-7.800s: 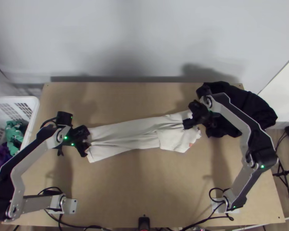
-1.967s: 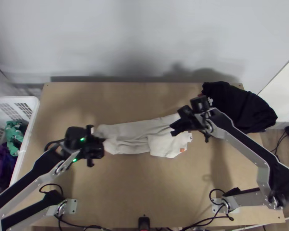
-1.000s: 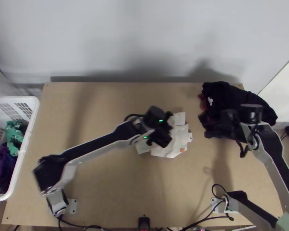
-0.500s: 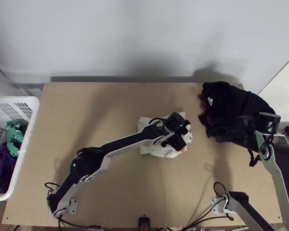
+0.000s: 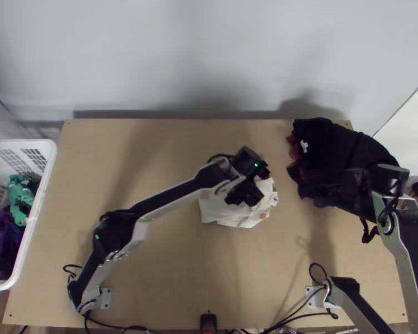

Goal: Fold the t-shirt

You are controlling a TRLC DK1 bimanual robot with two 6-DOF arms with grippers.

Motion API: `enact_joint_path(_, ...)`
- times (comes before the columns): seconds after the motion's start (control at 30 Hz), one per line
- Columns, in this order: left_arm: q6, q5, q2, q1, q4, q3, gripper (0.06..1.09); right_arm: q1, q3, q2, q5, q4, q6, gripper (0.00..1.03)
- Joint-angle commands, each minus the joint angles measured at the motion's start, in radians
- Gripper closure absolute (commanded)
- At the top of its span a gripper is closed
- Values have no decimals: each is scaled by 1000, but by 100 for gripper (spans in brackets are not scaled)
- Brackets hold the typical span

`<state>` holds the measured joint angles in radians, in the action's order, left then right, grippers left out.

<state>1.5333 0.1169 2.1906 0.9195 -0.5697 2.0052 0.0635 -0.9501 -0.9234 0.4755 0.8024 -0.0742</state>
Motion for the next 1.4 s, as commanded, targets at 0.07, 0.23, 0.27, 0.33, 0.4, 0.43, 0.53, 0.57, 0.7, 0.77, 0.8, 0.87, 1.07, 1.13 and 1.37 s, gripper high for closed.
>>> enact_joint_path(0.07, -73, 15, -193, -24, -216, -26, 10, -31, 2, 5, -3, 0, 14, 100)
enact_joint_path(0.23, -334, 18, -264, -56, -337, -79, 11, -56, 17, 0, -2, 0, 21, 100)
enact_joint_path(0.27, -420, 23, -259, -68, -352, -91, 11, -77, 27, -5, -2, -8, 30, 100)
enact_joint_path(0.33, -572, 64, -244, -99, -403, -114, 20, -136, 34, -20, -3, -22, 50, 100)
enact_joint_path(0.4, -749, 133, -201, -137, -452, -114, 40, -174, 27, -43, -3, -43, 54, 100)
enact_joint_path(0.43, -809, 191, -181, -165, -476, -115, 53, -194, 14, -65, -3, -43, 54, 100)
enact_joint_path(0.53, -944, 349, -143, -251, -506, -137, 87, -226, -24, -121, -5, -49, 37, 100)
enact_joint_path(0.57, -972, 368, -129, -274, -507, -149, 89, -237, -35, -141, -3, -51, 31, 100)
enact_joint_path(0.7, -1053, 397, -72, -352, -503, -171, 98, -352, -58, -241, -5, -103, 33, 100)
enact_joint_path(0.77, -1064, 394, -72, -378, -492, -195, 99, -404, -70, -296, -8, -143, 33, 100)
enact_joint_path(0.8, -1072, 391, -75, -390, -480, -210, 99, -418, -82, -324, -6, -160, 34, 100)
enact_joint_path(0.87, -1119, 391, -95, -404, -412, -256, 99, -442, -110, -388, -6, -183, 39, 100)
enact_joint_path(1.07, -1223, 385, -118, -401, -271, -359, 99, -576, -165, -549, -6, -235, 40, 100)
enact_joint_path(1.13, -1253, 368, -117, -393, -234, -382, 99, -605, -185, -603, -6, -262, 40, 100)
enact_joint_path(1.37, -1348, 357, -152, -400, -173, -395, 99, -656, -265, -739, -6, -270, 30, 100)
